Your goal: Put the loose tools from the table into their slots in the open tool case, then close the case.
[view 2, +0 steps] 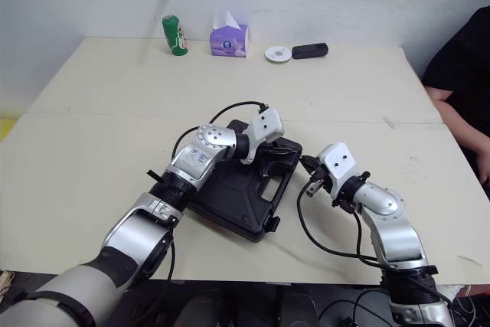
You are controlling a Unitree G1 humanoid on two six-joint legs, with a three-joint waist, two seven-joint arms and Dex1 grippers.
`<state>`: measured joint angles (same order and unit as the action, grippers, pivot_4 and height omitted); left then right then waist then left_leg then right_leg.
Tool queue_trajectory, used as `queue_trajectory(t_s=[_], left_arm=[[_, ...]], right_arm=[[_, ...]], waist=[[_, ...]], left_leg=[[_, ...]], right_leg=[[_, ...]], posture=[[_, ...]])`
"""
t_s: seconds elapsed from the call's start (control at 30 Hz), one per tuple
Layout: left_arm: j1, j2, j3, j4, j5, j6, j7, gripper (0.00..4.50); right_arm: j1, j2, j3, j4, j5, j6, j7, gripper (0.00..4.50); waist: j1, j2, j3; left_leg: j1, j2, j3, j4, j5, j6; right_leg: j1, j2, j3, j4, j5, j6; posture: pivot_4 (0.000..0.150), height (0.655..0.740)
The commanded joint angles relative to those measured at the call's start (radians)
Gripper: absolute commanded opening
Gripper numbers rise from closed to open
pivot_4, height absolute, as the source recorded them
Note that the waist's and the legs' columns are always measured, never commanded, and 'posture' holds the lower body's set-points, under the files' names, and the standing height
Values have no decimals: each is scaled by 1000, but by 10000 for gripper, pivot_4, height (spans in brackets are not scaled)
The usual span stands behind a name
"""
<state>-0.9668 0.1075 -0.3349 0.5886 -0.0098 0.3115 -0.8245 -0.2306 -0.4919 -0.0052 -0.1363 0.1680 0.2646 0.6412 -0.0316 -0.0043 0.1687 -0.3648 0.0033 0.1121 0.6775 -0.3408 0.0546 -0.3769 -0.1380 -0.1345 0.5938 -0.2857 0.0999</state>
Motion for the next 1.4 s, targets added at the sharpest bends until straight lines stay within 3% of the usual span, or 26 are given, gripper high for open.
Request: queue_trajectory(t_s=[0.03, 0.37, 0.57, 0.7, 1.03, 1.13, 1.4], left_arm=[[107, 18, -98, 91, 86, 105, -18, 261], [133, 39, -64, -11, 52, 65, -21, 261], [177, 18, 78, -253, -126, -96, -95, 261], [178, 57, 115, -370, -189, -130, -166, 261], [260, 214, 119, -620, -308, -75, -339, 261], [316, 260, 128, -719, -399, -9, -406, 261], [397, 367, 112, -831, -387, 29, -395, 261]], right_arm=[[-20, 25, 29, -52, 7, -37, 5, 0], [36, 20, -14, -52, 8, -75, 6, 0], [125, -77, -134, -65, 18, -141, 29, 0], [170, -132, -185, -71, 42, -163, 63, 0], [328, -149, -231, -164, 128, -206, 152, 0], [385, -152, -231, -185, 145, -219, 184, 0], [504, -149, -217, -216, 146, -309, 232, 0]], waist=[[0, 0, 0], [4, -1, 0], [24, 5, 6], [34, 4, 9], [51, 5, 14], [55, 5, 14], [57, 6, 15]], left_leg=[[0, 0, 0, -1, 0, 0], [9, 1, 3, -15, 4, -6], [5, 0, 3, -16, 4, -6], [-10, 0, 3, -13, 12, 0], [-11, -1, 4, -14, 14, 2], [-11, -1, 4, -13, 15, 2], [-10, -1, 3, -14, 14, 2]], right_leg=[[0, 0, 0, 0, 0, 0], [2, 2, 3, -1, -3, -5], [-2, 3, 2, -3, -3, -5], [-16, 3, 2, 1, -2, -5], [-15, 4, 1, 0, -2, -4], [-15, 4, 2, 0, -2, -4], [-15, 4, 2, 0, -2, -4]], posture=[[1500, 7400], [1500, 7400], [1500, 7400], [1500, 7400], [1500, 7400], [1500, 7400], [1500, 7400]])
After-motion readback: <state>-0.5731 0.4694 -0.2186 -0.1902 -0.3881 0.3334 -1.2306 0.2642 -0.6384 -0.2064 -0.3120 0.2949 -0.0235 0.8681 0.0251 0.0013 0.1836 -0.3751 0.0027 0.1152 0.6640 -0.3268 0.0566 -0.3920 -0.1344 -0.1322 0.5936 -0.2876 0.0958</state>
